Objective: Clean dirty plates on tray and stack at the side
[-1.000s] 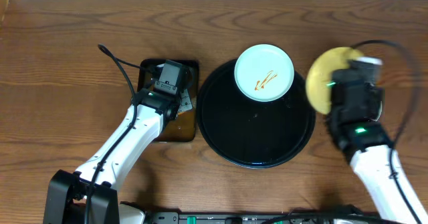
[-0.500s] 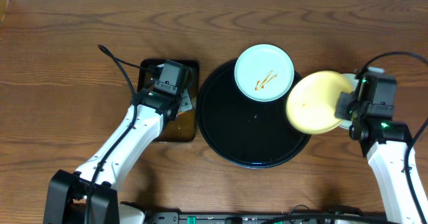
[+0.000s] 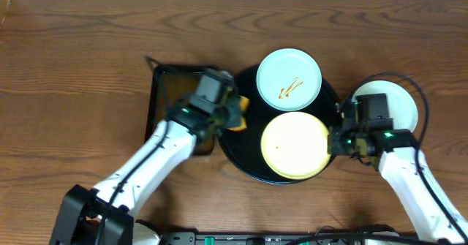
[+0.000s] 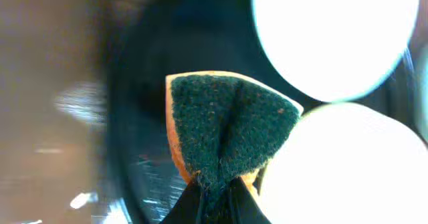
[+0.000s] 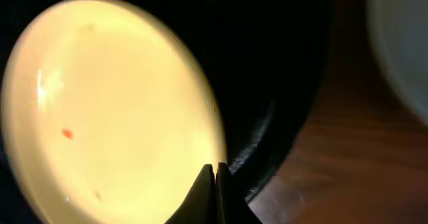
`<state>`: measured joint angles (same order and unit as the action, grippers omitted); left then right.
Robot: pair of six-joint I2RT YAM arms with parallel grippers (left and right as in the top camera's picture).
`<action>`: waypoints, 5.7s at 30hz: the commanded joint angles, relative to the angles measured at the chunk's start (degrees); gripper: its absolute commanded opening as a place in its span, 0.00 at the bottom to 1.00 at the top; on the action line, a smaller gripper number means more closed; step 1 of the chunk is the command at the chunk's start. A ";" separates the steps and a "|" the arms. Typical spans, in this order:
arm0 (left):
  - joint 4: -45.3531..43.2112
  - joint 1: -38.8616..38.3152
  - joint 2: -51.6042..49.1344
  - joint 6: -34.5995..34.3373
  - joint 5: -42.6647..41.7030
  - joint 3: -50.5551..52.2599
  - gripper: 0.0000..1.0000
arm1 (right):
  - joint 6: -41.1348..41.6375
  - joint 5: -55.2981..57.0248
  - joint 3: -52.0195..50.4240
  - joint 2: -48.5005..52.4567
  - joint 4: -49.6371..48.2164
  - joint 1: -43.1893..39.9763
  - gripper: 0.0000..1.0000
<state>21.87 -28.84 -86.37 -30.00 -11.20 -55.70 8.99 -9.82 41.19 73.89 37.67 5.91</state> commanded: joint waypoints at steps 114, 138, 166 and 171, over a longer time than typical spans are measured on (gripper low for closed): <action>5.11 7.30 -2.73 -3.69 17.03 0.46 0.08 | -12.55 10.12 0.66 -10.34 -12.15 3.28 0.01; 5.11 7.30 -2.75 -3.69 17.03 0.46 0.08 | -20.20 57.00 0.79 -13.86 -21.05 29.53 0.01; 5.11 7.30 -2.75 -3.69 17.00 0.46 0.08 | 0.90 1.73 0.83 1.40 -31.82 -25.38 0.57; 5.11 7.28 -2.75 -3.69 17.00 0.46 0.08 | -1.49 -4.68 5.14 1.68 -25.92 -18.64 0.62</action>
<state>26.83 -21.80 -89.25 -34.46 4.89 -55.68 10.48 -6.79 41.91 75.75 8.58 -17.19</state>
